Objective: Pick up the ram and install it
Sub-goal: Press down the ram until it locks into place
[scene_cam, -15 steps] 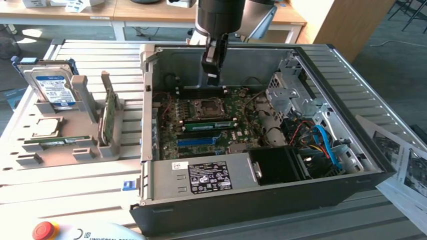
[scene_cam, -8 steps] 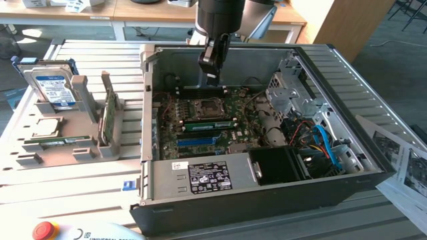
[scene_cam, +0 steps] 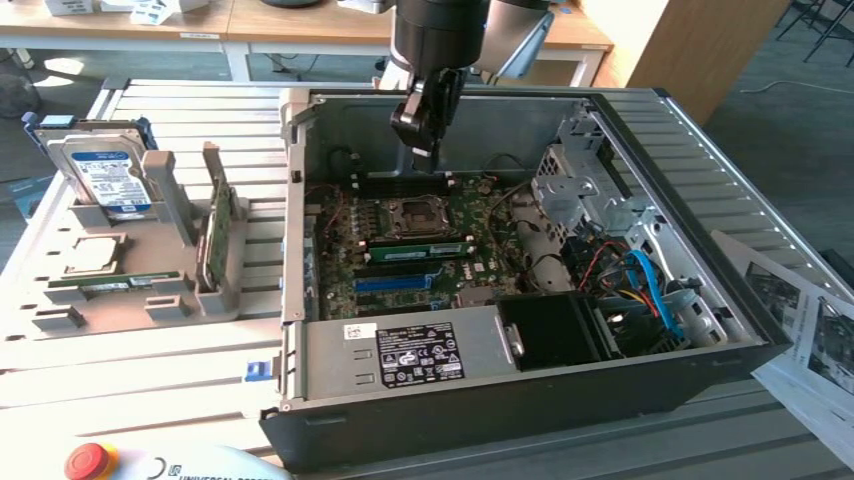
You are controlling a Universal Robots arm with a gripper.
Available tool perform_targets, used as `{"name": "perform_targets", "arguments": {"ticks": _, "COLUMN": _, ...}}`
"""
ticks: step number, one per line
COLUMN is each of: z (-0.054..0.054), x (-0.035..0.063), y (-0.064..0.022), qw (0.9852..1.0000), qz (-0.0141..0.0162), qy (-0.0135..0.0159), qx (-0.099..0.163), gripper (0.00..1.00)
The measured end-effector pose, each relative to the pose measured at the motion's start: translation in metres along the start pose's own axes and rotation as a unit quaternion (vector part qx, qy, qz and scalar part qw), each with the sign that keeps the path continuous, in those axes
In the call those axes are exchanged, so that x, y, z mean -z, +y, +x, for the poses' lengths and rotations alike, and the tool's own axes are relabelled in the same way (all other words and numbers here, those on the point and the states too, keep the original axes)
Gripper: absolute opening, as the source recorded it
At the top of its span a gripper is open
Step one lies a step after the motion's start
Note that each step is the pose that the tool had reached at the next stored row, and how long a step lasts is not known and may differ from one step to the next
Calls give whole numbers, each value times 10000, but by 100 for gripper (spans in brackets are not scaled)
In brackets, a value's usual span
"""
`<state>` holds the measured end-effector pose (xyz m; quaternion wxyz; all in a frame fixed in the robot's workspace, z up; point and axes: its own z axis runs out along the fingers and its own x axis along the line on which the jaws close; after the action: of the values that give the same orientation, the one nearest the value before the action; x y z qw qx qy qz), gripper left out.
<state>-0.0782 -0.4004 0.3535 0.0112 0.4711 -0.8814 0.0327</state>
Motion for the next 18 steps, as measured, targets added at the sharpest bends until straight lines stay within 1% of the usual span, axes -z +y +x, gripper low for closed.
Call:
{"name": "perform_targets", "arguments": {"ticks": 6, "z": -1, "x": -8, "y": 1, "qw": 9995, "qz": -14, "qy": 13, "qx": -300, "gripper": 11}}
{"name": "perform_targets", "arguments": {"ticks": 8, "z": -1, "x": -14, "y": 1, "qw": 9988, "qz": -23, "qy": 22, "qx": -497, "gripper": 11}}
{"name": "perform_targets", "arguments": {"ticks": 14, "z": -2, "x": -23, "y": 1, "qw": 9968, "qz": -36, "qy": 34, "qx": -793, "gripper": 11}}
{"name": "perform_targets", "arguments": {"ticks": 18, "z": -2, "x": -28, "y": 2, "qw": 9951, "qz": -44, "qy": 42, "qx": -987, "gripper": 11}}
